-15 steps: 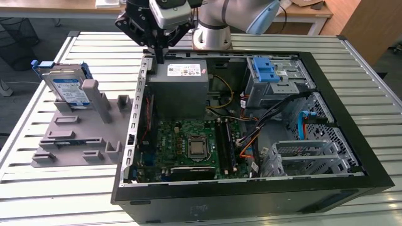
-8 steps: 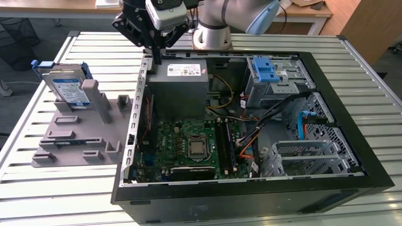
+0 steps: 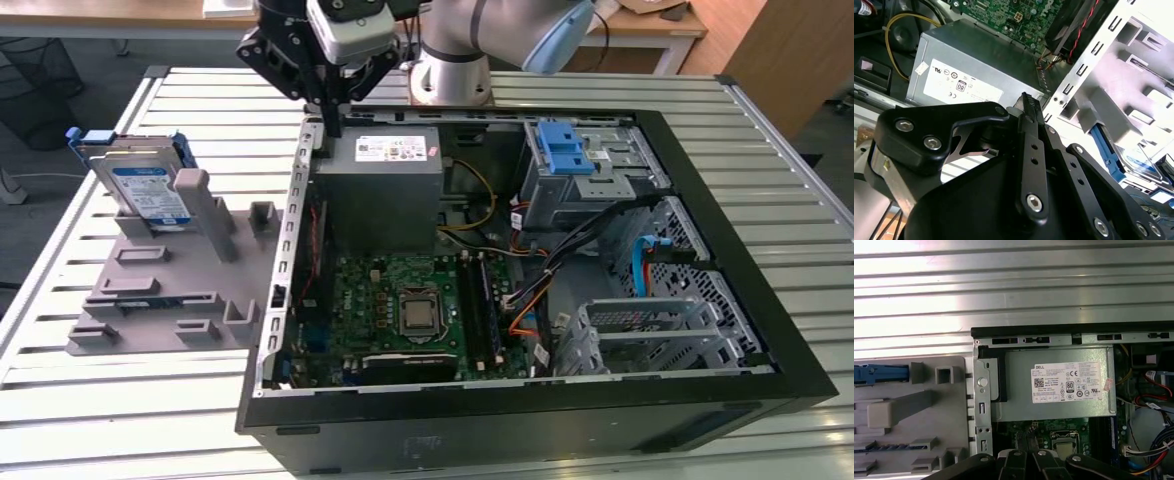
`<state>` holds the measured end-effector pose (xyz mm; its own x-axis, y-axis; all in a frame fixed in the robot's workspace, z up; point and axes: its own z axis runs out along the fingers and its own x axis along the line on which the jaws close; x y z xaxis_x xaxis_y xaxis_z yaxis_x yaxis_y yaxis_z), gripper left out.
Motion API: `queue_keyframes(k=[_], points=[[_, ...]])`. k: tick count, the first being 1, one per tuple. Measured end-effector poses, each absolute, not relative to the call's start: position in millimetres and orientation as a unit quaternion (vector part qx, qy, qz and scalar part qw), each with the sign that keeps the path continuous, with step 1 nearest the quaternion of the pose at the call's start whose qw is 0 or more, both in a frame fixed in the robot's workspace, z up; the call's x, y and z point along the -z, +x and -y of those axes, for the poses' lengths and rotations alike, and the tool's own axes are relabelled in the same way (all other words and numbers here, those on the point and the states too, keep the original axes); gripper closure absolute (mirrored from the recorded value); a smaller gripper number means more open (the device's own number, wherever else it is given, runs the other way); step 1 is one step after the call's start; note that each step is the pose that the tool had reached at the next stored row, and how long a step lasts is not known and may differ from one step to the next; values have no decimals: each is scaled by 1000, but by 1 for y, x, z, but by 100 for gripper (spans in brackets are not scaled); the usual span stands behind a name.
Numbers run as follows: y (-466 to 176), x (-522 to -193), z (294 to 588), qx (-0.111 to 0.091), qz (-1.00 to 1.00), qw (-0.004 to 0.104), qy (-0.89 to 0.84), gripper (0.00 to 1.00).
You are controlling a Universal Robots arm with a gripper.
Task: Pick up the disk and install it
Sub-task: 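Reach for the disk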
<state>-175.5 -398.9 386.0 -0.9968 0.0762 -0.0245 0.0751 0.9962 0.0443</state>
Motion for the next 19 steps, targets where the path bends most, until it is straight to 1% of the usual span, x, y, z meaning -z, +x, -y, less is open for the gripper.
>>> queue_keyframes(k=[19], points=[[-188,-385,399,-22,-999,13,38,89]])
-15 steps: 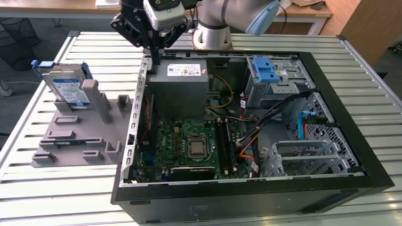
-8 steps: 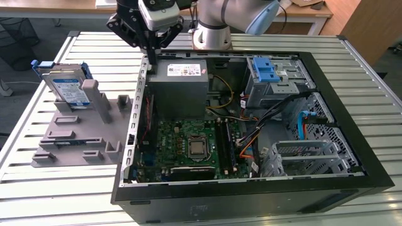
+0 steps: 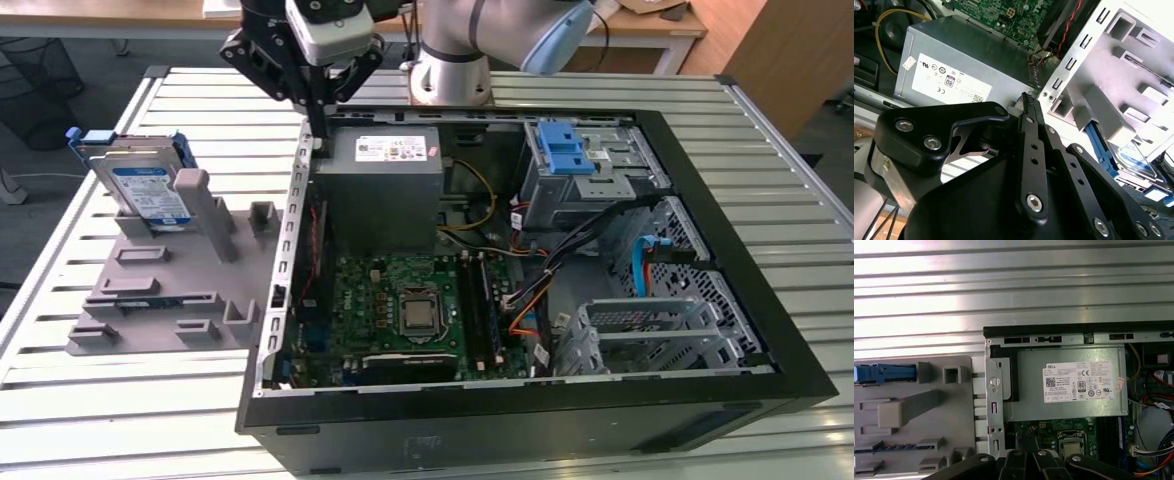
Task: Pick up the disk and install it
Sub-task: 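Reach for the disk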
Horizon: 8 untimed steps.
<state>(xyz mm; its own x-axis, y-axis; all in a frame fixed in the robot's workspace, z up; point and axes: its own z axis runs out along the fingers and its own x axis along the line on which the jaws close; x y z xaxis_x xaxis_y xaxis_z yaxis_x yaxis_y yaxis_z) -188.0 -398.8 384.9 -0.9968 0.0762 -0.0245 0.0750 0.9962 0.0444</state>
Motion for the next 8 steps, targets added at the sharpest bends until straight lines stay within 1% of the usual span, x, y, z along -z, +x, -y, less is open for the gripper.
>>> queue_keyframes(k=[8], points=[[-191,-385,399,-22,-999,13,38,89]])
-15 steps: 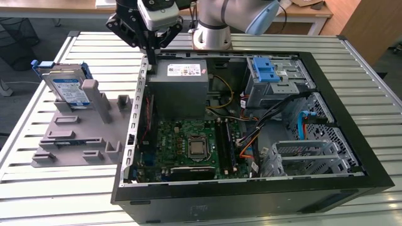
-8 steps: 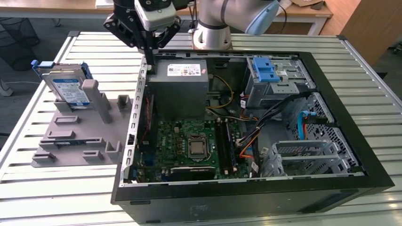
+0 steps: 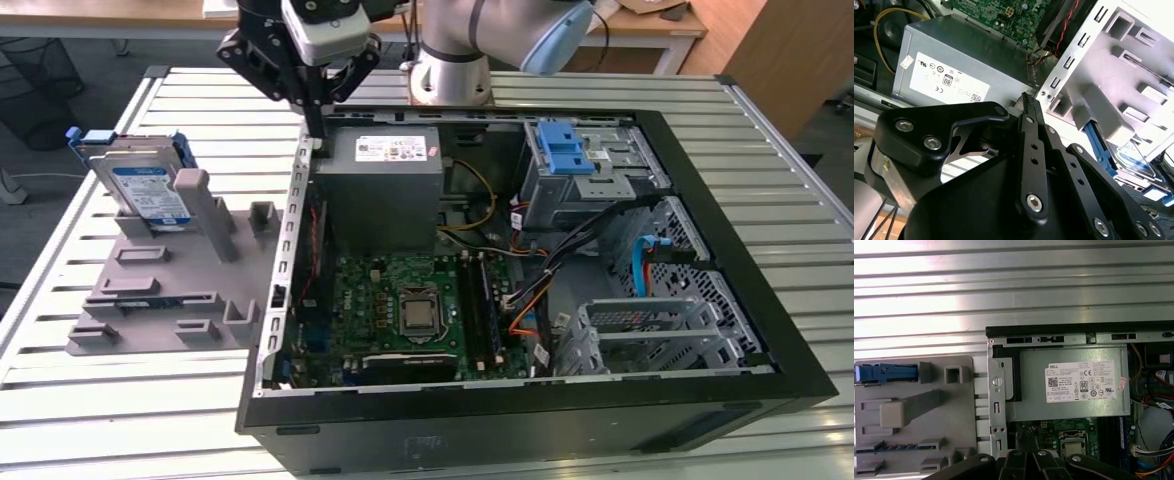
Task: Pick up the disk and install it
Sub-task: 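Reach for the disk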
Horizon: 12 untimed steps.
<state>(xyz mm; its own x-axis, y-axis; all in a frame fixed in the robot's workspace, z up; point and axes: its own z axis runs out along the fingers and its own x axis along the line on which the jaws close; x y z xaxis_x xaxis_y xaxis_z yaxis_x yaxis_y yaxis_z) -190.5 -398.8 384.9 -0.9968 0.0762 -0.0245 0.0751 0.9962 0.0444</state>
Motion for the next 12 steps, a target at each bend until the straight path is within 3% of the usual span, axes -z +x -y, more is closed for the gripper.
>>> queue_keyframes(k=[12], points=[[-198,-385,398,-22,-999,13,38,89]])
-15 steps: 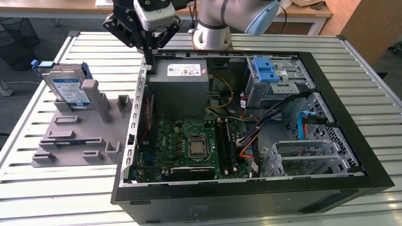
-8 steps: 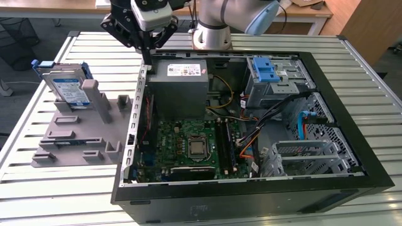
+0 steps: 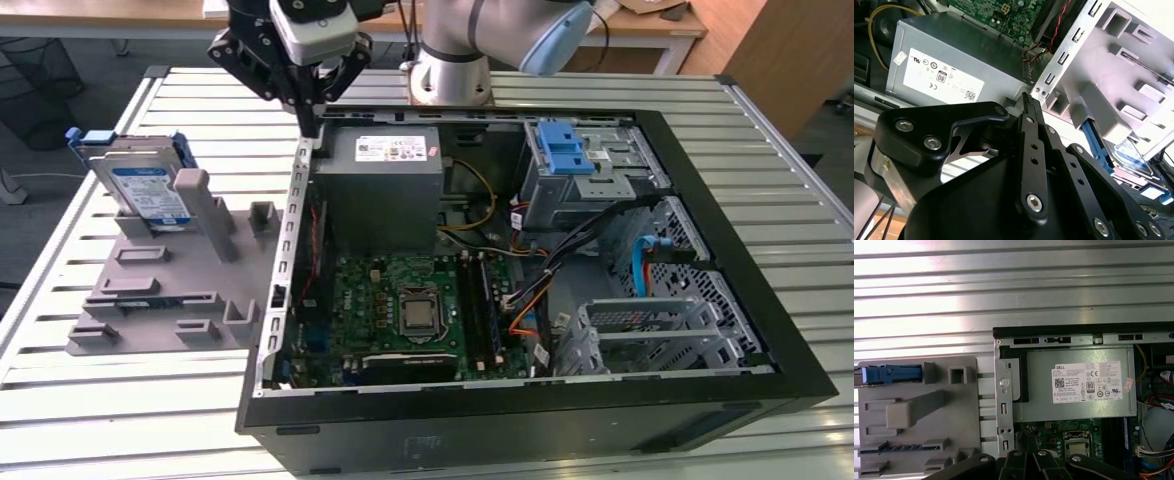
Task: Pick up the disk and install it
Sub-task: 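Reach for the disk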
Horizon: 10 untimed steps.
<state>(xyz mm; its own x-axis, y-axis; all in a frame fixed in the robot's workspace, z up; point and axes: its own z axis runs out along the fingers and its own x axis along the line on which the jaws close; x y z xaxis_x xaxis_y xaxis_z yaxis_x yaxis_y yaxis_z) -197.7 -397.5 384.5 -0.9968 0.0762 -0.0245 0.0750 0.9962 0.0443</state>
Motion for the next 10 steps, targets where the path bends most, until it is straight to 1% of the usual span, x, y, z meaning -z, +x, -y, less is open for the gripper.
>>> queue_keyframes(k=[10], points=[[-205,-384,396,-22,-999,13,38,89]])
